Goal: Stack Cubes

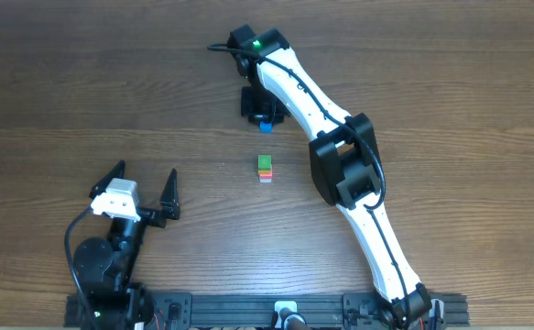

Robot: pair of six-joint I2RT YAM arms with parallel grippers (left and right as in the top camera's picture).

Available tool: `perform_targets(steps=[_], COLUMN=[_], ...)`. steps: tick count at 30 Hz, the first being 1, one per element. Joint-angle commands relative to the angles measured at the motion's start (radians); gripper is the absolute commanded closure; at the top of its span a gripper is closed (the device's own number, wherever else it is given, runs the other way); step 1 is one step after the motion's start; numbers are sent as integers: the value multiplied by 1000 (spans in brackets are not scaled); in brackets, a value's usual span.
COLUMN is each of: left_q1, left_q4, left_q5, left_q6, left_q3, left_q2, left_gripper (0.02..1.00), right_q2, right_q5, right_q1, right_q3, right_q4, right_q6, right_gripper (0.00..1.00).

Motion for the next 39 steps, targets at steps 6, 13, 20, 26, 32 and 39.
perform_targets(steps=[6, 13, 20, 26, 32, 39], left_q1=[5, 5, 5, 5, 5, 5], left_q4=[-1, -1, -1, -1, -1, -1], left_q5=[5, 5, 5, 5, 5, 5], left_q6=[15, 15, 15, 15, 15, 15], left_q3=[-5, -5, -5, -5, -5, -5], left_q2=[-5, -5, -5, -5, -5, -5], left_gripper=[20, 20, 18, 20, 18, 18], right_q2=[10, -39, -183, -304, -359, -365], right_q5=[-4, 0, 53, 76, 82, 43], right_q1=[-3, -3, 16, 35, 81, 143], right_q3=[-9, 0, 0, 0, -2, -37], right_q4=[-3, -32, -72, -150, -231, -277], right_q6=[3, 3, 3, 3, 19, 40], right_gripper=[822, 886, 989, 991, 991, 987])
